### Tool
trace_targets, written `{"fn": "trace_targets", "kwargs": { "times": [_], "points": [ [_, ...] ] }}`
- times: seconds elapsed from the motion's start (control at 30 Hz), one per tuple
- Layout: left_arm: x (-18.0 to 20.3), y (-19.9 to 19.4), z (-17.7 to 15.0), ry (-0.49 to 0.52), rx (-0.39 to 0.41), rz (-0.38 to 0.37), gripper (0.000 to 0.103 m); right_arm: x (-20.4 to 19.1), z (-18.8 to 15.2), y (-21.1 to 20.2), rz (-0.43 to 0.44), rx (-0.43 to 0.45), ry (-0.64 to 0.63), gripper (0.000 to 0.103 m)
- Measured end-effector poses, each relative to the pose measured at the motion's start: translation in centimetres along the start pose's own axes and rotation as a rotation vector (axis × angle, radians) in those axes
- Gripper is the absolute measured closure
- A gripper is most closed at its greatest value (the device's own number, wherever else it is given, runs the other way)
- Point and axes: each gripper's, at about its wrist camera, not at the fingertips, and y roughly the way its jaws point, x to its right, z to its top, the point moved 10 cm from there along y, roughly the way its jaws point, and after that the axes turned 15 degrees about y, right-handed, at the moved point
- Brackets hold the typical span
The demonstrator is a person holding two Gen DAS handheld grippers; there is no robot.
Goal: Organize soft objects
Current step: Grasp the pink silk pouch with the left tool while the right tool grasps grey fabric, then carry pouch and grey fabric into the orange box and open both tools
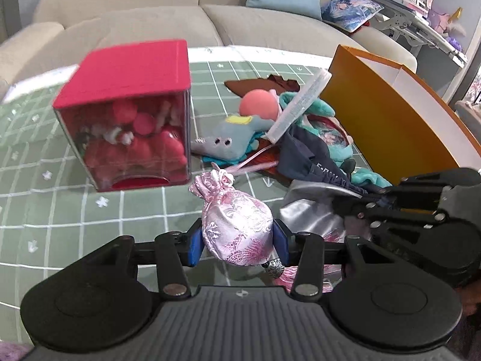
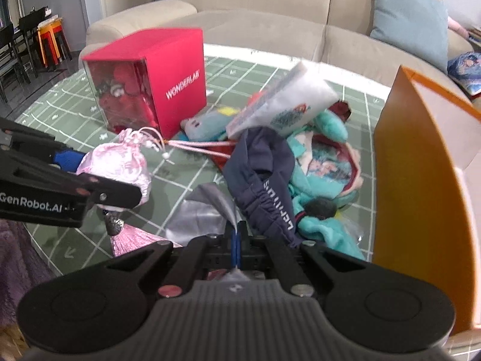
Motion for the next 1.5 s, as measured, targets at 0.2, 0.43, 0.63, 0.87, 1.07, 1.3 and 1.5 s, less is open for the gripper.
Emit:
{"fn": "trace_targets", "kwargs": {
  "times": [0.2,0.43,0.63,0.87,1.07,1.3,1.5],
  "points": [
    [0.4,-2.1,0.5,0.023,0.041,0.039,0.05,-0.4,1.5,-3.2,0.006,0.083,0.018,0.103],
    [0.9,-4.7,1.8,0.049,0.105,0.069,0.05,-1.0,2.9,-7.1,0.022,0.175,0.028,0.103],
    [1.6,-7.0,3.4,0.071,0.161,0.087,0.05,-1.4,4.3,-10.4,0.031,0.252,0.037,0.103],
    [3.9,-9.6,7.5,0.132,0.246,0.063,0.05,0.1,6.6,-14.6,0.005,0.353,0.074,0.103],
    [7.8,-10.9,13.1,0.225,0.325,-0.003,0.05,3.8,9.1,-18.2,-0.04,0.451,0.145,0.103],
    [13.6,-10.1,20.0,0.325,0.386,-0.102,0.05,10.6,10.4,-21.3,-0.133,0.519,0.24,0.103],
    [19.1,-8.1,23.9,0.426,0.405,-0.159,0.05,17.2,10.0,-22.0,-0.223,0.507,0.331,0.103]
  ]
}}
